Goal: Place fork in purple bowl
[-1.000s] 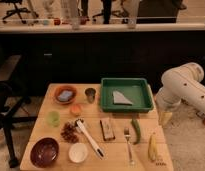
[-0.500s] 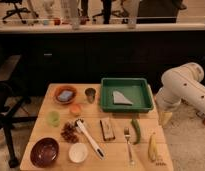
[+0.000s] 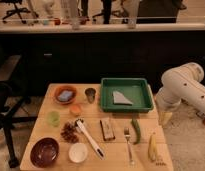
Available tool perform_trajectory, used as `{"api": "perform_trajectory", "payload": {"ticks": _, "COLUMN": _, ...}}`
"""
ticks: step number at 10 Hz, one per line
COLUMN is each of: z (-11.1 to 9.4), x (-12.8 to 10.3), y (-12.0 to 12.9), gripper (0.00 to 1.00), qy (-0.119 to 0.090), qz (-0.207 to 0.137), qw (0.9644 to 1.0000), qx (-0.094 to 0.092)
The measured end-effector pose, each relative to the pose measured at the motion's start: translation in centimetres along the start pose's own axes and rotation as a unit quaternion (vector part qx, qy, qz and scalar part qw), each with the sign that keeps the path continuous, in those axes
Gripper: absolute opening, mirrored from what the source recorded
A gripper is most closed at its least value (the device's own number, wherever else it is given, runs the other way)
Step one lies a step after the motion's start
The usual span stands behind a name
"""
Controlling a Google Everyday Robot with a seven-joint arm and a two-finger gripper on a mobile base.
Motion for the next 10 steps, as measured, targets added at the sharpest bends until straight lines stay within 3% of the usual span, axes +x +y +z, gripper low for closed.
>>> {"api": "perform_trajectory", "payload": {"ticks": 10, "z": 0.15, "x": -0.49, "y": -0.27, "gripper": 0.8, "qy": 0.005, "qz": -0.011, "qw": 0.9999, "qx": -0.006}}
